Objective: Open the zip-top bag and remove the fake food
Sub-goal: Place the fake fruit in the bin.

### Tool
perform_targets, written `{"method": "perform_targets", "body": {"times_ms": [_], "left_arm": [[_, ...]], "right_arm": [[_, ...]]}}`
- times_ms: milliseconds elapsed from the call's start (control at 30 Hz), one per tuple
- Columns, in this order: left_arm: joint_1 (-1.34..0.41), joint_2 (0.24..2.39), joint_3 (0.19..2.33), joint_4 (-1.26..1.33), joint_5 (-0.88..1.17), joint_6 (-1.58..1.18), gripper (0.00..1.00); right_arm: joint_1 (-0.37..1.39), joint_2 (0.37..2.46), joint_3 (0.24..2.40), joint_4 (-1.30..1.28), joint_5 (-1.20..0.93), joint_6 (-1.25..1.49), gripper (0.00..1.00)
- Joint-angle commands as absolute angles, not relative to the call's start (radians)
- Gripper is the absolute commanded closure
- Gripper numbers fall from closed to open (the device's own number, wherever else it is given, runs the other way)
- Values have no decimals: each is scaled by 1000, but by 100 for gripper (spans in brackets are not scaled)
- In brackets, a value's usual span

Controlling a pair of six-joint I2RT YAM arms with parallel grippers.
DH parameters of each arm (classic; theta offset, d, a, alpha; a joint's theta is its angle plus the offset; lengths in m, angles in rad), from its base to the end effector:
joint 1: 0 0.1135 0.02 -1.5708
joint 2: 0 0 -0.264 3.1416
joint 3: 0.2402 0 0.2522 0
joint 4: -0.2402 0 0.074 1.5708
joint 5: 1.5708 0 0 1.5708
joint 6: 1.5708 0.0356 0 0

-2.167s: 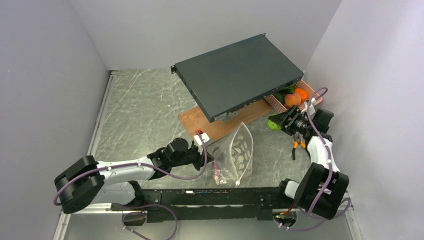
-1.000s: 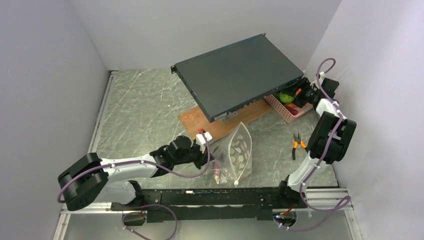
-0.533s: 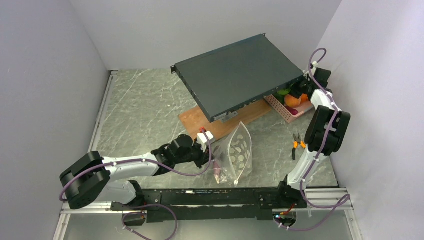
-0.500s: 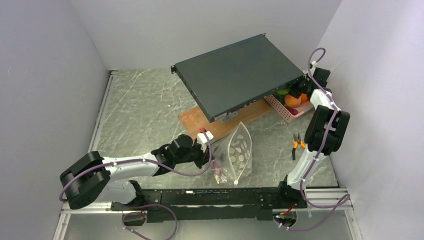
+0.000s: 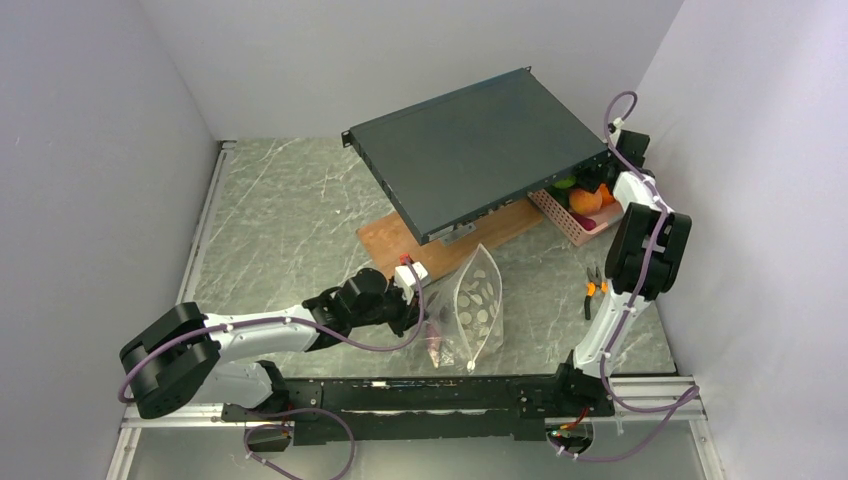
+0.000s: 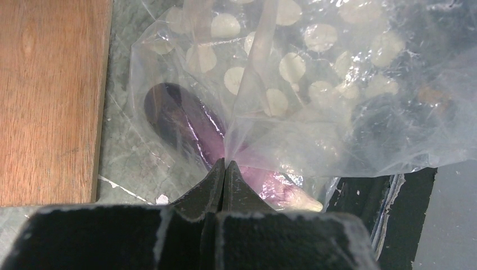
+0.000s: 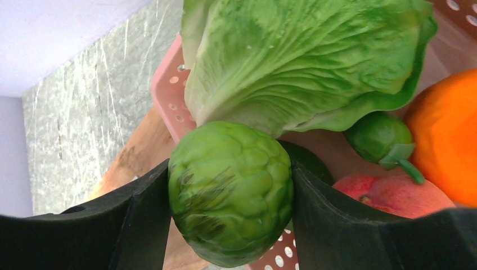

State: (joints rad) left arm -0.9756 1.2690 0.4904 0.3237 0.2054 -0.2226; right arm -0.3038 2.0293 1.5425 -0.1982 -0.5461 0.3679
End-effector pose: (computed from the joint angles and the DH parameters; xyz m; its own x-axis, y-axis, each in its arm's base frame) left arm 0.1374 -0.2159 0.1884 -0.4419 0.2672 -0.8564 0.8364 0.4677 -0.2857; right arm 0.4466 -0.1207 0.2226 -0.6094 0.5132 -0.6044 0.0976 0.8051 0.5851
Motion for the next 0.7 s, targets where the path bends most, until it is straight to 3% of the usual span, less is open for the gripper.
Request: {"method": "perform_targets", "body": {"times_ms": [0, 367, 667], "left_arm": [[-973, 1258, 519, 333, 206, -219, 100], [-973, 1247, 508, 340, 199, -225, 100], [-973, 1240, 503, 344, 201, -226, 100]], "right_arm": [[-283, 2032, 1597, -207, -511, 335, 64], [-282, 2028, 1588, -229, -486, 316, 41], [-282, 2017, 1581, -234, -499, 309, 29]]}}
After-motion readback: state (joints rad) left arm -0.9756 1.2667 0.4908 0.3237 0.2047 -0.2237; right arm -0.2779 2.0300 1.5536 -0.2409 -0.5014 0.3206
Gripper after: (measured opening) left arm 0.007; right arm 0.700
